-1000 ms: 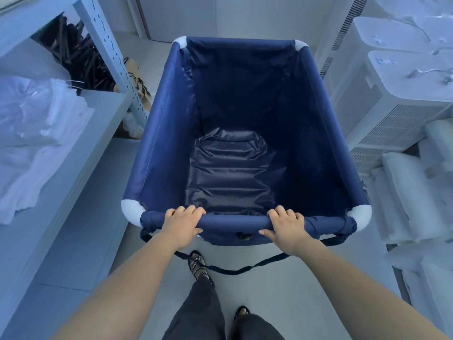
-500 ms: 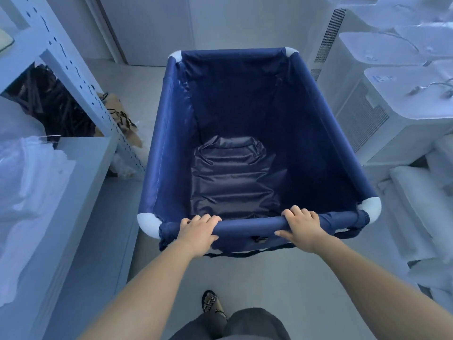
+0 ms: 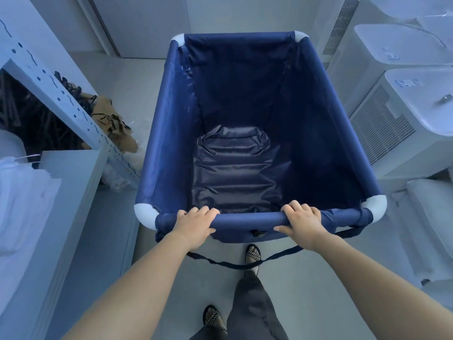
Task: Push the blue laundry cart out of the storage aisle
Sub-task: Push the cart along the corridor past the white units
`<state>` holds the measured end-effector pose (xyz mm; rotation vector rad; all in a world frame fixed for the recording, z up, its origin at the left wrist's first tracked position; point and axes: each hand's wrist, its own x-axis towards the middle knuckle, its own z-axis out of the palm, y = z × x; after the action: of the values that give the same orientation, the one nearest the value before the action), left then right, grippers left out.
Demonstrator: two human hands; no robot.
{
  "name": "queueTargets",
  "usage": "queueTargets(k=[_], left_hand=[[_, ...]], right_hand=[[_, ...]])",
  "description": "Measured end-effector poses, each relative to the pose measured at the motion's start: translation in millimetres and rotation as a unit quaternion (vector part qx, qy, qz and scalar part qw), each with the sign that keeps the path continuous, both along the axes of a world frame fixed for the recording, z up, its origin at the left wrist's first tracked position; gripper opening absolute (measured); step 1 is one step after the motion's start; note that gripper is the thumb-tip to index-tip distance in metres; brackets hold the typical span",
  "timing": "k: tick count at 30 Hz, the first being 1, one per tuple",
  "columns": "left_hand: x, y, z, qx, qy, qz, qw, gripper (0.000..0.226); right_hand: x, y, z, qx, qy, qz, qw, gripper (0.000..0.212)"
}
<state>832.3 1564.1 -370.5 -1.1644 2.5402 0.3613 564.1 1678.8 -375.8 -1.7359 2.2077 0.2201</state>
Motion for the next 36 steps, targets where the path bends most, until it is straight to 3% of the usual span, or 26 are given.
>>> queueTargets(k=[13,23,36], left_hand=[[-71.4,-129.9,5.4,-0.022,-0.028,0.045,0.998,0.036],[-114.1,-206.0,6.4,0.017,-0.015,0.112,0.993,0.034],[-153.2,-338.8,7.6,0.022,0.001,0.110,0.994,0.035]], right_hand=[[-71.6,-150.2,4.7,0.030,-0.037,0.031,0.998,0.054],[-117.0,-244.0,3.5,0.029,-0.037,0.063,0.997,0.054],[-160.8,-385.3,5.1,0.016,-0.022,0.078,0.997,0.052]])
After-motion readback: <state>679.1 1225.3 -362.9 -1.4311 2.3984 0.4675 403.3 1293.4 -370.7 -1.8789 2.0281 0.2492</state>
